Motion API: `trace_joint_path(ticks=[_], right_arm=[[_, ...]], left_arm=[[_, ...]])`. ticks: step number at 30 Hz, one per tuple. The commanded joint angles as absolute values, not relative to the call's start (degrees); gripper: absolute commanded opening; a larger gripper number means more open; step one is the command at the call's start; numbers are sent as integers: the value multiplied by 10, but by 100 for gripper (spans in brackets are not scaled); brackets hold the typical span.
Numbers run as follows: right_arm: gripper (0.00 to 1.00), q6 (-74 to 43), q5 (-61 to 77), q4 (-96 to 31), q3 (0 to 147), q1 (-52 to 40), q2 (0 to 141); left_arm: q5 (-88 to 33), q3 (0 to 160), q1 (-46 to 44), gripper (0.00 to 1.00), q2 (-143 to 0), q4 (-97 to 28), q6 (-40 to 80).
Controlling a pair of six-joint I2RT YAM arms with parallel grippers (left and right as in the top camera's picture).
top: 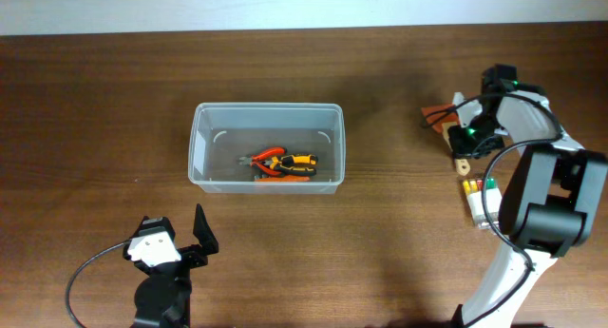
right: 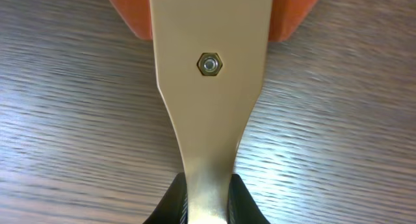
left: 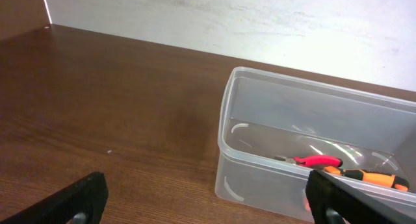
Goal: Pack container
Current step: 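Move right gripper to the wooden-handled orange scraper and grasp handle, then lift the scraper and lower it into the container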
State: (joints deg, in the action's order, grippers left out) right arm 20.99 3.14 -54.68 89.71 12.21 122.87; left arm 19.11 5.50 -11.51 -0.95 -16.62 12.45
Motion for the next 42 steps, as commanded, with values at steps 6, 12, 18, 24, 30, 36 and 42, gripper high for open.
trace_joint_path(ticks=[6,12,18,24,30,36,42], right_arm=[[4,207,43,-579,961,78,1234],[4,208,43,-638,1037,47,1233],[4,208,44,-717,1167,-6,1233],[4,213,63,-780,1313,-84,1233],[4,294,111,-809,1394,-176,1233],[4,405,112,-826,1398,-267,1234],[4,509,112,-838,1397,-333,1234]], left_arm=[[193,53,-117,99,-8,-167,119],[193,53,-117,99,-8,-167,119],[193,53,-117,99,-8,-167,119],[193,53,-117,99,-8,-167,119],[193,53,-117,99,-8,-167,119],[193,53,-117,99,-8,-167,119],[193,53,-117,99,-8,-167,119]])
